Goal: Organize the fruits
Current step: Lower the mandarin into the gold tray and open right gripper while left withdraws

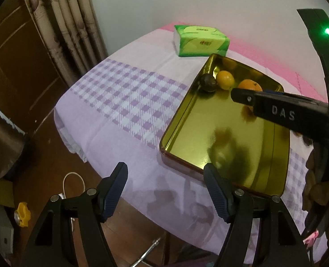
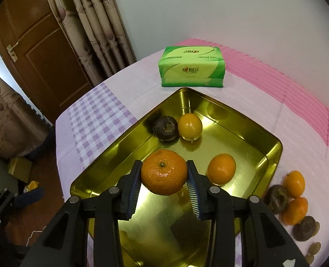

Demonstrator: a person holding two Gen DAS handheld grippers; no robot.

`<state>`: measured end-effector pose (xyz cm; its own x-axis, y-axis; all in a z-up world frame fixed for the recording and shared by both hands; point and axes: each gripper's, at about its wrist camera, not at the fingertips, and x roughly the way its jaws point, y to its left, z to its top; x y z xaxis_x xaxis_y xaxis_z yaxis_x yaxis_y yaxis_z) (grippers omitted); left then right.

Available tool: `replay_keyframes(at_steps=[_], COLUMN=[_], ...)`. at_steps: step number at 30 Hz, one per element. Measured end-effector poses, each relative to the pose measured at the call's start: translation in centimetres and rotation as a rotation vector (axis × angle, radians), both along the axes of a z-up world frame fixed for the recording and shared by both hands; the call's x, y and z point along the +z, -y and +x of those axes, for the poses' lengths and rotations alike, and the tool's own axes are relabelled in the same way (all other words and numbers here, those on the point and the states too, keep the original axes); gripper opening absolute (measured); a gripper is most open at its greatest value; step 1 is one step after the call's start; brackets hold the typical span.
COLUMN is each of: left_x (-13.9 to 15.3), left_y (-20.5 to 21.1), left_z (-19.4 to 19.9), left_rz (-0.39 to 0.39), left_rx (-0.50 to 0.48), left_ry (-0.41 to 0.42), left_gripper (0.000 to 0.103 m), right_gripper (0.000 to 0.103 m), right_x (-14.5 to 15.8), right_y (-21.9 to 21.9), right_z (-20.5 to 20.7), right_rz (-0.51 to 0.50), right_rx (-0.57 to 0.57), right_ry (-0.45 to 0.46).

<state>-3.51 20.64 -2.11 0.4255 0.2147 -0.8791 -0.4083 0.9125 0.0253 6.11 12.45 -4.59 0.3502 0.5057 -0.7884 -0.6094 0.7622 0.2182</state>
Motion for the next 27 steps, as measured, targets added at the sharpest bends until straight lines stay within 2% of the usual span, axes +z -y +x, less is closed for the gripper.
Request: replay_keyframes(at_steps=[16, 25, 27], left_x=[-0.1, 0.0, 0.1], left_y=[0.3, 0.7, 0.6], left_z=[0.2, 0.3, 0.3], left_rz=[0.012, 0.022, 0.022], left_rx=[-0.007, -0.02, -0.023], left_ry=[-0.006, -0.005, -0.004], left_gripper=[0.071, 0.071, 0.071], right_gripper=[0.038, 0.039, 0.042], right_x=[-0.2, 1.8, 2.4], right_y=[-1.9, -0.5, 0.3], right_z=[1.3, 1.1, 0.8], right_rz=[0.0, 0.104, 0.132], right_rx=[-0.015, -0.032, -0.04], right_ry=[-0.014, 0.017, 0.031])
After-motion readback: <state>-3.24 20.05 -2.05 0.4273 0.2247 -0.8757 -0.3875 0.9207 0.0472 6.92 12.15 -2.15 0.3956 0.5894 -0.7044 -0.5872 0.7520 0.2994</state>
